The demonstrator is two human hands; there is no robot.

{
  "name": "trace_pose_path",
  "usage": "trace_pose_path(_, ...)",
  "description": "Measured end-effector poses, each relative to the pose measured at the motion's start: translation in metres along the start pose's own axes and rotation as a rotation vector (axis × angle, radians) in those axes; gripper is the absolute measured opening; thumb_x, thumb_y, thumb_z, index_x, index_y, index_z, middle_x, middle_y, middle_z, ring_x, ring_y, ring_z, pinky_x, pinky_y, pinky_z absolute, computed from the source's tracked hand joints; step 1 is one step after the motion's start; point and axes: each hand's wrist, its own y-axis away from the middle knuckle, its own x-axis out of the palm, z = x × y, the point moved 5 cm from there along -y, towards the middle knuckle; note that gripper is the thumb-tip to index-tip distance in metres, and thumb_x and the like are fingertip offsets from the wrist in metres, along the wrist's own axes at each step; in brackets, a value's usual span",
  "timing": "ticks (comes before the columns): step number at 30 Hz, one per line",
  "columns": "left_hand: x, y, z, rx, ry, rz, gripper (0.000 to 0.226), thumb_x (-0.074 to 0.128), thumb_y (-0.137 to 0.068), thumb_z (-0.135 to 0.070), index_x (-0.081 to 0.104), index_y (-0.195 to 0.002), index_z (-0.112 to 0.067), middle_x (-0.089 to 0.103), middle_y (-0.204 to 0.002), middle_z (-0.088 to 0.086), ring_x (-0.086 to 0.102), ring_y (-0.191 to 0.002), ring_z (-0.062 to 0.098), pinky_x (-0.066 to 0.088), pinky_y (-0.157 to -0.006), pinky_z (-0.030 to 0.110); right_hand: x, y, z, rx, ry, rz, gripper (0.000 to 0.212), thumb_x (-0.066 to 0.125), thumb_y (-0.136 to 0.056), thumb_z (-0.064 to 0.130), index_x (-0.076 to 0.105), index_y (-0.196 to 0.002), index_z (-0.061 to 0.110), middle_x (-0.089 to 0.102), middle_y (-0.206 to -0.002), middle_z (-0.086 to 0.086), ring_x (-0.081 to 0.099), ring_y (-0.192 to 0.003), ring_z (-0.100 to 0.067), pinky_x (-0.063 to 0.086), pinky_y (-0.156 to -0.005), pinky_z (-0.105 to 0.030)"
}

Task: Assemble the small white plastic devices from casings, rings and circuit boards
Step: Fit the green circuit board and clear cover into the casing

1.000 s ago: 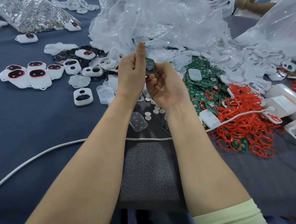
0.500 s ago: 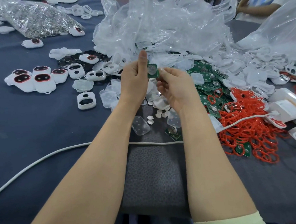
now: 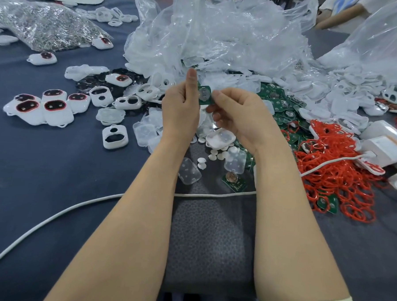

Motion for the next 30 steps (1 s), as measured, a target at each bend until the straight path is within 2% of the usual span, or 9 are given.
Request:
trace_pose_path(6, 0.002, 0.000, 0.003, -0.093, 0.171, 0.093, 0.057, 0.033, -0.104, -0.039, 0.050, -0.070, 0.003, 0.037, -0.065, 0.014, 0.031, -0.058, 0.025, 0.026, -0.054, 0.035, 0.007, 0.001, 0.002, -0.077, -0.003, 0.121, 0.022, 0.048, -0.098, 0.008, 0.062, -0.082, 0.013, 0.063, -0.061, 0.006, 0.052, -0.056, -0.006, 0.045, -0.056, -0.016)
trace_pose_path(9, 0.002, 0.000, 0.005, -0.180, 0.308, 0.093, 0.050, 0.035, -0.103, -0.042, 0.047, -0.071, -0.005, 0.038, -0.064, 0.010, 0.035, -0.061, 0.026, 0.032, -0.061, 0.039, 0.015, 0.001, 0.001, -0.099, -0.123, 0.126, 0.023, 0.045, -0.099, 0.006, 0.059, -0.081, 0.012, 0.058, -0.059, 0.006, 0.047, -0.055, -0.006, 0.041, -0.054, -0.016)
trace_pose_path(12, -0.001, -0.001, 0.011, -0.241, 0.359, 0.056, 0.050, 0.037, -0.103, -0.041, 0.042, -0.063, -0.011, 0.039, -0.059, 0.007, 0.037, -0.053, 0.018, 0.033, -0.054, 0.031, 0.023, -0.001, -0.004, -0.095, -0.192, 0.102, 0.021, 0.044, -0.099, 0.005, 0.057, -0.083, 0.009, 0.056, -0.060, 0.003, 0.046, -0.055, -0.008, 0.040, -0.054, -0.016)
trace_pose_path(16, -0.004, -0.002, 0.009, -0.181, 0.194, -0.028, 0.048, 0.035, -0.104, -0.038, 0.037, -0.062, -0.013, 0.033, -0.062, 0.011, 0.030, -0.056, 0.023, 0.025, -0.054, 0.034, 0.019, -0.004, -0.007, -0.065, -0.103, 0.055, 0.024, 0.047, -0.100, 0.015, 0.059, -0.080, 0.010, 0.060, -0.060, 0.003, 0.050, -0.053, -0.008, 0.044, -0.052, -0.018)
trace_pose_path(19, -0.005, -0.002, 0.005, -0.126, 0.109, -0.039, 0.052, 0.035, -0.104, -0.036, 0.029, -0.057, -0.015, 0.028, -0.052, 0.004, 0.025, -0.048, 0.017, 0.020, -0.049, 0.031, 0.011, -0.004, -0.005, -0.079, -0.007, 0.061, 0.029, 0.052, -0.097, 0.028, 0.062, -0.072, 0.016, 0.059, -0.059, 0.008, 0.048, -0.051, -0.006, 0.041, -0.049, -0.017)
trace_pose_path(22, -0.002, 0.001, 0.004, -0.133, 0.146, 0.017, 0.053, 0.036, -0.103, -0.039, 0.031, -0.057, -0.014, 0.026, -0.049, -0.001, 0.024, -0.046, 0.014, 0.020, -0.047, 0.029, 0.009, -0.002, -0.002, -0.114, 0.045, 0.080, 0.028, 0.050, -0.093, 0.026, 0.059, -0.068, 0.019, 0.056, -0.057, 0.009, 0.043, -0.049, -0.005, 0.037, -0.048, -0.015)
trace_pose_path(25, 0.004, 0.002, 0.005, -0.246, 0.318, 0.122, 0.052, 0.038, -0.101, -0.045, 0.035, -0.059, -0.015, 0.031, -0.045, -0.005, 0.025, -0.041, 0.010, 0.022, -0.042, 0.021, 0.007, -0.001, 0.000, -0.140, 0.094, 0.027, 0.030, 0.047, -0.096, 0.021, 0.056, -0.068, 0.018, 0.054, -0.054, 0.011, 0.040, -0.047, -0.005, 0.036, -0.049, -0.015)
trace_pose_path(27, 0.006, 0.002, 0.005, -0.307, 0.389, 0.177, 0.048, 0.043, -0.101, -0.039, 0.042, -0.058, -0.017, 0.037, -0.045, -0.006, 0.029, -0.042, 0.009, 0.024, -0.045, 0.020, 0.004, -0.001, 0.001, -0.134, 0.119, -0.016, 0.029, 0.046, -0.098, 0.019, 0.056, -0.071, 0.016, 0.054, -0.054, 0.012, 0.041, -0.047, -0.004, 0.036, -0.048, -0.014)
trace_pose_path(30, 0.009, 0.003, 0.006, -0.295, 0.339, 0.237, 0.035, 0.046, -0.100, -0.025, 0.052, -0.067, -0.017, 0.045, -0.052, -0.006, 0.037, -0.047, 0.008, 0.031, -0.050, 0.020, -0.001, -0.001, -0.001, -0.098, 0.087, -0.033, 0.029, 0.047, -0.098, 0.019, 0.056, -0.071, 0.016, 0.053, -0.056, 0.008, 0.042, -0.048, -0.005, 0.037, -0.049, -0.017)
